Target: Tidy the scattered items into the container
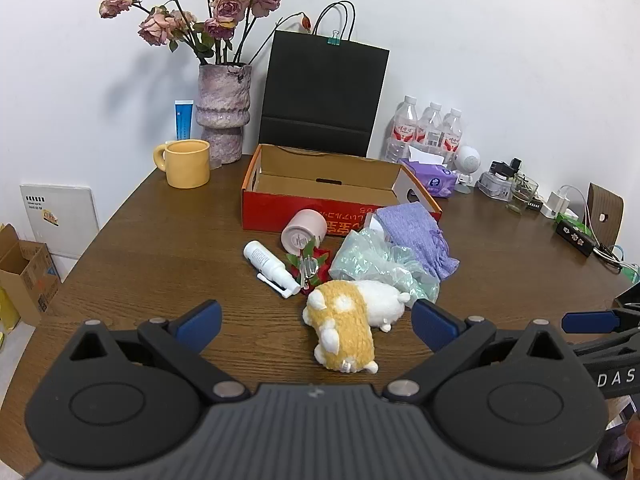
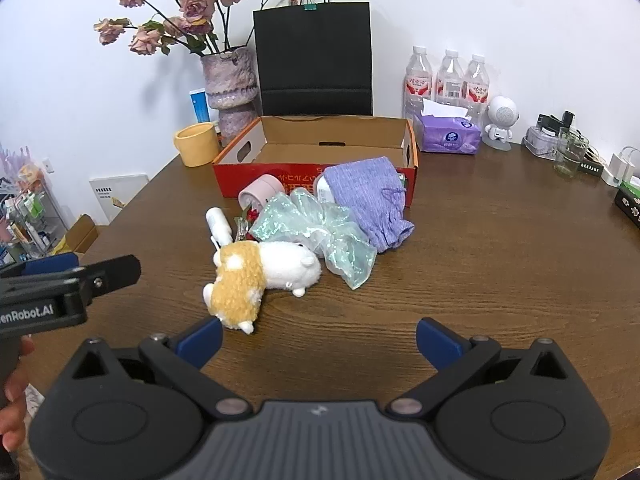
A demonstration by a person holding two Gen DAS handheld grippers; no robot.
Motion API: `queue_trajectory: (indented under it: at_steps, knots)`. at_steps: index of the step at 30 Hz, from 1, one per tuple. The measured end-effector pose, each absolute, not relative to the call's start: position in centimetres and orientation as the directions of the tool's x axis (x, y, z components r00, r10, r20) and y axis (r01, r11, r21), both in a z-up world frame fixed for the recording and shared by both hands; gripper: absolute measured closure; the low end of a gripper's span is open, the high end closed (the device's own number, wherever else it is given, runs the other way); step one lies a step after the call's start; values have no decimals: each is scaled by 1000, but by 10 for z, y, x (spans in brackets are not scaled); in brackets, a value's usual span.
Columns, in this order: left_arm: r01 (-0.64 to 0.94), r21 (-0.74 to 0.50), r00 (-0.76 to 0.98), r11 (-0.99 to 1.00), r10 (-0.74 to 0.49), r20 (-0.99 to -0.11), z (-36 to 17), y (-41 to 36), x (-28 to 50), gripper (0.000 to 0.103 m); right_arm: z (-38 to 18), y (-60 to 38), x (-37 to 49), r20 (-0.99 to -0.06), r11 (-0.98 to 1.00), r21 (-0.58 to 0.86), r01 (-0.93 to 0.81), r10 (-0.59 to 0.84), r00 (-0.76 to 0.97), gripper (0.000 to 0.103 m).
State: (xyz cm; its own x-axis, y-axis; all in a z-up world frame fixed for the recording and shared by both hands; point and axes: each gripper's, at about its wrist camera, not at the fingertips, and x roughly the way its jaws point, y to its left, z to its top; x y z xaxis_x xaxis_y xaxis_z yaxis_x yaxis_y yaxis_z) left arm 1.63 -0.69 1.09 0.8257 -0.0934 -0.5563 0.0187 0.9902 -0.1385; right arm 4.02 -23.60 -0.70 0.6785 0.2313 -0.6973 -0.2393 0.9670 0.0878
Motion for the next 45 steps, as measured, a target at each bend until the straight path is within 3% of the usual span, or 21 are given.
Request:
queue_trajectory:
  at_steps: [30, 45]
  knots:
    - [-10, -158, 822, 987, -82, -564, 3, -4, 36, 0, -18, -245, 66, -663, 967, 106, -233, 244, 708, 0]
    - [-138, -224, 801, 965, -24, -599, -30, 19, 85, 0, -47, -238, 118, -653, 975, 71, -210, 205, 729, 0]
